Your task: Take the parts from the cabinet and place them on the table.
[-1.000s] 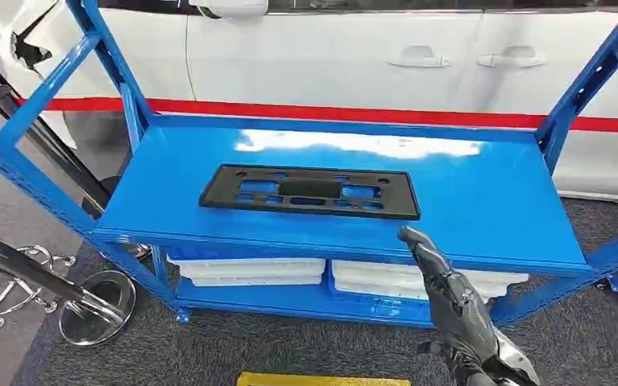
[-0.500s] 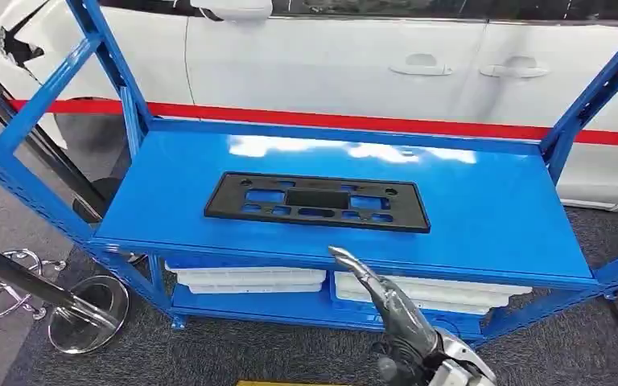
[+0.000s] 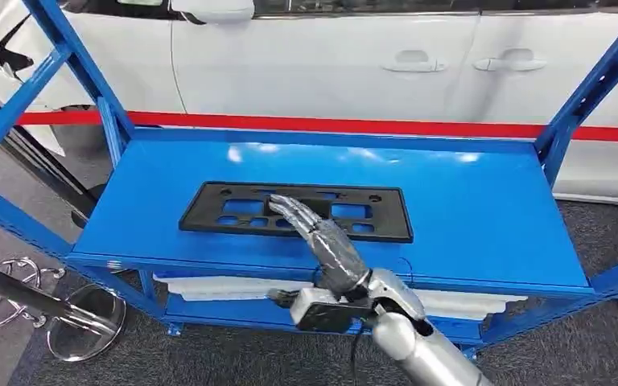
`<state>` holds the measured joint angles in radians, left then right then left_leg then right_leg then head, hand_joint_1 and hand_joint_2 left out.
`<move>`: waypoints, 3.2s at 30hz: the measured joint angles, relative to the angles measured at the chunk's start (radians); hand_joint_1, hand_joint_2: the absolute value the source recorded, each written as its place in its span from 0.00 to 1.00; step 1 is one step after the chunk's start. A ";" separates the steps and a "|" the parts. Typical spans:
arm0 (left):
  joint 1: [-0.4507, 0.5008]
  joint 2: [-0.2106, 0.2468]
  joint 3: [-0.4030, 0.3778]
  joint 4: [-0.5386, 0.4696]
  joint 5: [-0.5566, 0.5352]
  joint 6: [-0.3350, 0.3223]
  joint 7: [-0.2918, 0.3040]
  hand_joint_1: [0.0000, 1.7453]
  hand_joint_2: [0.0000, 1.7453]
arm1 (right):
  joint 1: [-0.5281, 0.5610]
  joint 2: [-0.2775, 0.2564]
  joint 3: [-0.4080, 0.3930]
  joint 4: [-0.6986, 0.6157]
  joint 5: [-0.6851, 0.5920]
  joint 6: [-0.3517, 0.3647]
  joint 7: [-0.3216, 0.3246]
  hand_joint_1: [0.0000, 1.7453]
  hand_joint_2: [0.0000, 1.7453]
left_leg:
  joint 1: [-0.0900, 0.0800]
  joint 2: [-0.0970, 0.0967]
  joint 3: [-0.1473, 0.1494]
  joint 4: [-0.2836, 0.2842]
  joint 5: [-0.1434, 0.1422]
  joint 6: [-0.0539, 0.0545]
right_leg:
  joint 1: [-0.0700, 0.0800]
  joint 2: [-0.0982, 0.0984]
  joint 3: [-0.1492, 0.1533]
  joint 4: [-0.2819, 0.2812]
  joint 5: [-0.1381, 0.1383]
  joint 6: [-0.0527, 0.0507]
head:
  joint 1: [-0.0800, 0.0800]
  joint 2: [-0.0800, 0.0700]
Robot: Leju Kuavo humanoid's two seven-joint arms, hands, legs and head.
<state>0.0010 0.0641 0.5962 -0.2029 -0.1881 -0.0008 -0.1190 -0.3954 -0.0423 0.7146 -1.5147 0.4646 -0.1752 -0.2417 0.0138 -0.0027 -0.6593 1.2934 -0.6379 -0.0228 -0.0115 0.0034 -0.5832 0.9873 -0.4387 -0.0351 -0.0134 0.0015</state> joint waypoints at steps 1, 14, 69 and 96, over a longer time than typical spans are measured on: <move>0.000 0.002 0.000 0.000 -0.005 -0.003 0.000 0.00 0.00 | -0.022 0.012 0.024 0.026 0.085 -0.035 0.026 0.00 1.00 | 0.000 0.000 -0.004 -0.021 0.038 0.002 | 0.000 0.001 0.006 0.000 -0.004 0.000 | 0.000 0.000; -0.004 0.015 -0.001 0.000 -0.036 -0.010 0.001 0.00 0.00 | -0.111 0.040 0.116 0.212 0.380 -0.142 0.114 0.00 1.00 | 0.001 0.002 0.118 -0.353 0.208 0.061 | 0.007 -0.001 -0.102 0.257 -0.151 0.043 | 0.000 0.000; -0.023 0.037 -0.002 0.002 -0.209 -0.087 -0.098 0.00 1.00 | -0.253 0.105 -0.156 0.910 0.881 -0.406 0.509 1.00 1.00 | -0.002 -0.003 0.107 -0.317 0.193 0.028 | 0.007 0.003 0.015 -0.004 -0.004 0.025 | 0.000 0.000; 0.000 0.016 0.136 0.002 -0.151 -0.177 -0.257 0.00 1.00 | 0.277 -0.039 -0.311 -0.380 -0.624 0.442 -0.347 1.00 1.00 | 0.000 -0.001 0.112 -0.273 0.174 0.026 | 0.008 -0.003 0.023 0.009 -0.019 0.001 | 0.000 0.000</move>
<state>0.0009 0.0805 0.7324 -0.2014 -0.3388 -0.1781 -0.3761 -0.1182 -0.0809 0.4041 -1.8949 -0.1598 0.2668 -0.5890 0.0137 -0.0035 -0.5471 1.0202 -0.4639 0.0032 -0.0036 0.0006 -0.5604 0.9960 -0.4581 -0.0345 -0.0137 0.0015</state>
